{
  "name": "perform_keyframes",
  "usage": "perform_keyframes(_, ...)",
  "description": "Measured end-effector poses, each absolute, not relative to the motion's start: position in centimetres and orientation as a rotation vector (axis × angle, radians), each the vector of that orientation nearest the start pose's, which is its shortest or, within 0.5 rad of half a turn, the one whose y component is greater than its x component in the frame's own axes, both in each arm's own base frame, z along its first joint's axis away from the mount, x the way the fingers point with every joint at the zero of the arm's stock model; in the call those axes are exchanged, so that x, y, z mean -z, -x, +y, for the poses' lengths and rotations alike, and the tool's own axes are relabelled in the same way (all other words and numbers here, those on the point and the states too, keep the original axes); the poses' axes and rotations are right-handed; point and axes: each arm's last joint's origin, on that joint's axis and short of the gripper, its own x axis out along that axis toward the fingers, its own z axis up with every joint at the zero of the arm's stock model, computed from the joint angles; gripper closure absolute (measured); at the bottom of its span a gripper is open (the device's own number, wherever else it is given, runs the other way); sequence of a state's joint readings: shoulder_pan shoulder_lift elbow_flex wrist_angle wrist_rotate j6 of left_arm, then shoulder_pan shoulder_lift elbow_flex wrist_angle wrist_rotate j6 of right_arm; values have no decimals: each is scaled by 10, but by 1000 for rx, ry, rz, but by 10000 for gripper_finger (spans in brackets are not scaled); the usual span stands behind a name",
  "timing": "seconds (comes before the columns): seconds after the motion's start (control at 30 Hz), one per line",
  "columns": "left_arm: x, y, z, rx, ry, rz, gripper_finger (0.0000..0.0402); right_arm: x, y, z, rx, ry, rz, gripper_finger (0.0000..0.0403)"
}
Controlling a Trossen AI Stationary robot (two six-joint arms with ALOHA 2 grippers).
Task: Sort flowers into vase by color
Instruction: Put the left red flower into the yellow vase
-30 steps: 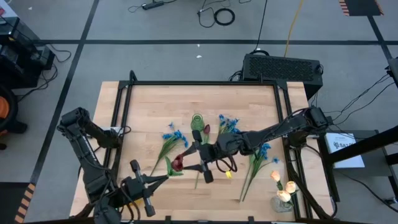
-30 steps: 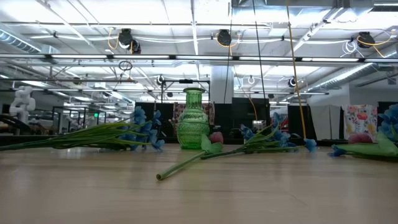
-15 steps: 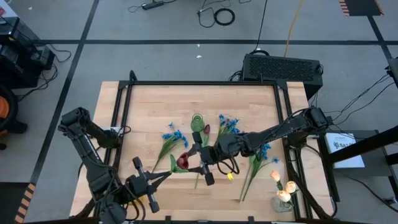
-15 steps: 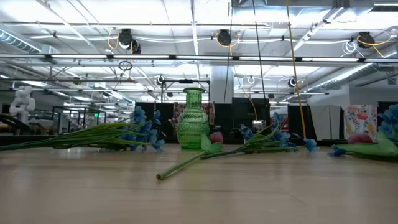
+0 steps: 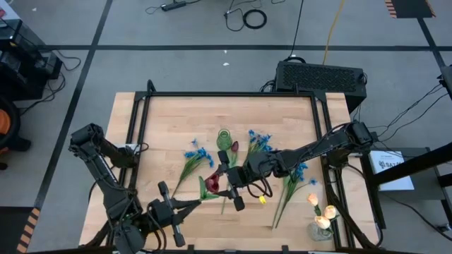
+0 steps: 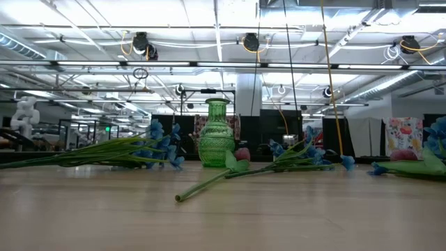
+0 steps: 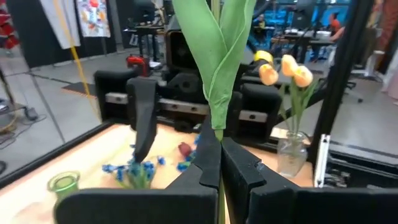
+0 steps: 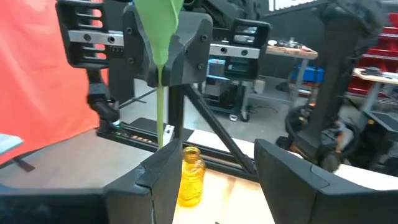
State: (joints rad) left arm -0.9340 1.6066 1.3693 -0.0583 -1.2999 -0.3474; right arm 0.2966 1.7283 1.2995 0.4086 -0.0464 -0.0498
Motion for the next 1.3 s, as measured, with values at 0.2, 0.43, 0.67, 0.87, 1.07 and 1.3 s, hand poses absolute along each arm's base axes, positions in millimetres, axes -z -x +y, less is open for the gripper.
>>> perform_keyframes(0.2, -344, -241, -267, -372, 28, 74, 395, -316, -387, 121, -384, 50, 1, 211)
perform_keyframes(0.43, -342, -242, -266, -377, 8, 87, 395, -318, -386, 125, -394, 47, -26, 211)
perform_keyframes(0.67, -341, -240, -267, -368, -2, 94, 395, -321, -385, 129, -402, 50, -47, 211)
perform_keyframes(0.87, -353, -204, -283, -300, 51, 62, 395, -317, -380, 127, -396, 71, 51, 211)
perform_keyframes(1.07, -359, -162, -302, -251, 102, 30, 395, -317, -372, 124, -398, 95, 154, 211)
perform_keyframes(1.3, -359, -126, -316, -215, 118, 10, 395, -320, -369, 123, -398, 96, 162, 211)
